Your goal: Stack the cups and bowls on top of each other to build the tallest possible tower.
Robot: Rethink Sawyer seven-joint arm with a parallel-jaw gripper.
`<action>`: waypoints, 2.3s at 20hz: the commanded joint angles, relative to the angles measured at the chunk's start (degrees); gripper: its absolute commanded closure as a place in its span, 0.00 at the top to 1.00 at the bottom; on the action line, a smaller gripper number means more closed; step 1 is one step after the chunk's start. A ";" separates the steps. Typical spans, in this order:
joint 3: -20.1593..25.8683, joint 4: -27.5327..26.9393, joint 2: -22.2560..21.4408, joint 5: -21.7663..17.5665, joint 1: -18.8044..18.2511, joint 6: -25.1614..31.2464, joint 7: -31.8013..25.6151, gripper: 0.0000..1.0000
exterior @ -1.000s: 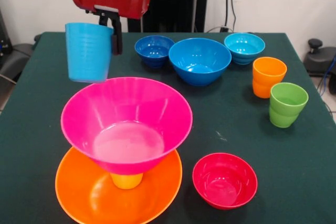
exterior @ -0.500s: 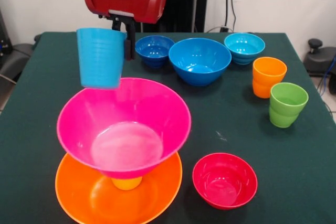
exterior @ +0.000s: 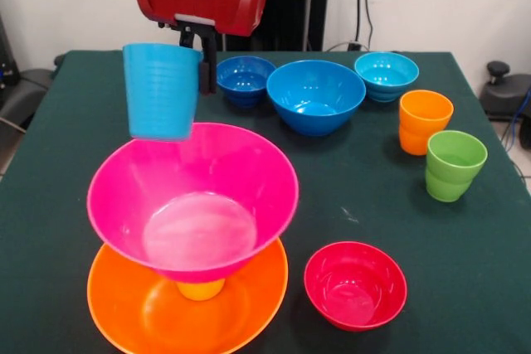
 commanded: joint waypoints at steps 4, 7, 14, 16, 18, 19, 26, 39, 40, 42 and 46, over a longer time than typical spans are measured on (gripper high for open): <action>1.14 0.44 4.38 -2.37 1.14 0.31 -0.17 0.00; 0.70 0.35 4.38 -2.80 1.42 0.20 0.20 0.00; 0.07 0.17 5.20 -3.19 1.82 -1.00 1.17 0.00; -0.13 0.06 5.44 -3.27 1.99 -1.17 1.48 0.00; -0.22 0.33 4.99 -3.21 1.90 -1.09 1.33 0.00; -0.28 0.92 4.59 -3.11 1.79 -1.10 1.27 0.00; -0.08 5.38 0.14 -1.17 1.14 0.27 0.72 0.00; -0.86 7.63 -0.64 -1.55 0.08 -2.12 1.97 0.00; -0.89 7.69 -0.67 -1.50 0.14 -2.18 2.21 0.00; -0.83 6.05 0.03 -1.39 0.11 -1.57 2.48 0.00; -1.13 6.48 0.06 -1.63 -0.39 -2.25 2.48 0.00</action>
